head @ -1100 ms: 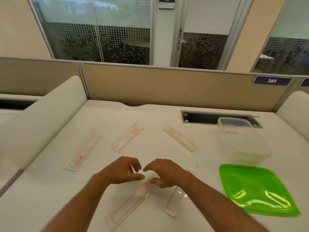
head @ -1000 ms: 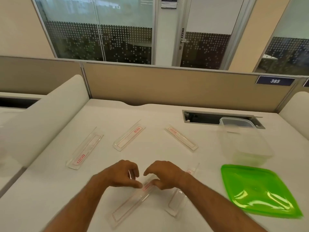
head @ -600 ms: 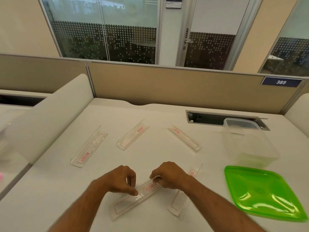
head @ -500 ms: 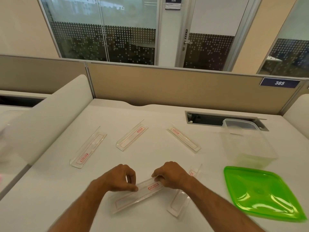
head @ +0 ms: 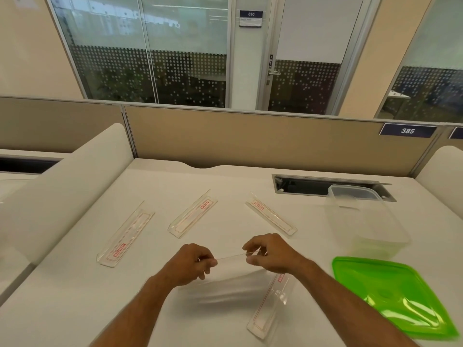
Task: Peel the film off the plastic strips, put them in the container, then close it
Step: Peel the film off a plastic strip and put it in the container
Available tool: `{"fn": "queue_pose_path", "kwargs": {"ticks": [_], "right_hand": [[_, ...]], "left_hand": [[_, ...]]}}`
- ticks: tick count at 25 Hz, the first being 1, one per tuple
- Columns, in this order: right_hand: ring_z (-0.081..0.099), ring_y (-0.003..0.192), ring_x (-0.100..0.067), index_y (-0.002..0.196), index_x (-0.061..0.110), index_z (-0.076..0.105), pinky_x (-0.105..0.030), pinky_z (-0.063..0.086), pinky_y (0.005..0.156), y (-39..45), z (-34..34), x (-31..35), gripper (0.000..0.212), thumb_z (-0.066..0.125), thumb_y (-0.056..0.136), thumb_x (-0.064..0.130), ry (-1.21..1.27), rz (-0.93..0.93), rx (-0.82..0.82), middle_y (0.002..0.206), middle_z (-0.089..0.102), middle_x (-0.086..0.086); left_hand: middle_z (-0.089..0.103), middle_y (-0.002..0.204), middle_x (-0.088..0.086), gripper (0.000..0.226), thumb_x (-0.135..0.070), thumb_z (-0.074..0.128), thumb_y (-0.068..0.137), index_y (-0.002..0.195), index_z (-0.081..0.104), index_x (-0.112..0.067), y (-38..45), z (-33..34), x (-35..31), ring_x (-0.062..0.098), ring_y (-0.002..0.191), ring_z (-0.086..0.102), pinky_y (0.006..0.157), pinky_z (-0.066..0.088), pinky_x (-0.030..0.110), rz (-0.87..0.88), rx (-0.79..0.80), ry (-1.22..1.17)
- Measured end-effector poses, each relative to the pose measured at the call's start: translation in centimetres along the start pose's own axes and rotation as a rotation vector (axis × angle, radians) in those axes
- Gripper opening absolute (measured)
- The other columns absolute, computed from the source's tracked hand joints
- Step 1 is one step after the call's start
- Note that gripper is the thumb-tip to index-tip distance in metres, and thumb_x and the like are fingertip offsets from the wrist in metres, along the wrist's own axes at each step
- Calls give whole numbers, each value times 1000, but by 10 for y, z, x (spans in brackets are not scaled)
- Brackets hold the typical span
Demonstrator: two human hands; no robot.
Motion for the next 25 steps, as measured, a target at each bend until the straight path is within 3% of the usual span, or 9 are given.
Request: {"fn": "queue_pose_path", "kwargs": {"ticks": [4, 6, 9, 11, 14, 18, 21, 23, 25], "right_hand": [[63, 96, -4, 122, 34, 63, -19, 54, 76, -6, -11, -4, 72, 84, 56, 54, 16, 12, 116, 111, 63, 17], [62, 96, -5, 119, 31, 67, -21, 55, 79, -6, -14, -9, 65, 84, 59, 50, 26, 21, 80, 110, 63, 16], [63, 99, -8, 111, 28, 72, -24, 55, 84, -6, -19, -16, 55, 82, 62, 51, 104, 65, 25, 107, 68, 13], [68, 94, -12, 107, 23, 74, -28, 59, 82, -6, -21, -20, 49, 81, 67, 50, 177, 81, 19, 102, 71, 10], [71, 89, -18, 102, 19, 76, -36, 62, 77, -5, -24, -24, 39, 78, 74, 46, 262, 87, -9, 96, 75, 4], [71, 95, -21, 106, 13, 73, -39, 62, 77, -4, -26, -25, 37, 76, 80, 39, 314, 89, -10, 103, 73, -3], [69, 99, -26, 113, 8, 70, -41, 61, 79, -2, -29, -25, 46, 80, 76, 35, 385, 126, 17, 109, 71, -9], [69, 101, -27, 115, 9, 70, -38, 60, 81, -2, -30, -24, 56, 82, 69, 39, 428, 163, 76, 110, 72, -11], [68, 102, -28, 117, 10, 70, -35, 58, 83, -1, -28, -22, 53, 80, 70, 33, 444, 185, 130, 110, 72, -10]], "left_hand": [[72, 65, -3, 15, -24, 69, 89, 77, 75, -18, 8, -1, -5, 11, 59, 65, 49, 46, 16, -49, 44, -106], [73, 70, -2, 20, -28, 66, 92, 80, 78, -17, 10, -3, -7, 10, 63, 63, 55, 46, 18, -85, 82, -185], [75, 91, 8, 48, -42, 45, 101, 96, 79, -8, 10, -9, -1, 16, 77, 62, 71, 48, 26, -194, 137, -490], [74, 105, 16, 60, -50, 38, 99, 107, 75, -3, 9, -12, 5, 22, 87, 65, 71, 52, 29, -241, 188, -683], [72, 107, 18, 60, -55, 55, 86, 110, 73, -4, 9, -12, 8, 24, 86, 67, 68, 56, 33, -232, 197, -787], [70, 106, 17, 62, -47, 73, 66, 110, 73, -4, 11, -8, 5, 24, 86, 66, 74, 57, 35, -161, 184, -806], [67, 118, 19, 64, -35, 82, 62, 118, 69, -7, 15, -9, 2, 26, 100, 67, 78, 59, 38, -147, 73, -852], [63, 127, 19, 72, -22, 82, 65, 131, 57, -11, 19, -11, -3, 32, 106, 67, 83, 60, 42, -132, -53, -930], [61, 130, 18, 83, -14, 80, 66, 140, 43, -18, 25, -11, -12, 37, 109, 65, 91, 56, 48, -104, -164, -1022]]}}
Point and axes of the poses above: each hand's wrist, its own y-axis towards the middle knuckle, its own z-axis out of the palm, x = y × z, the point moved 1 cm from there along y, towards the middle knuckle
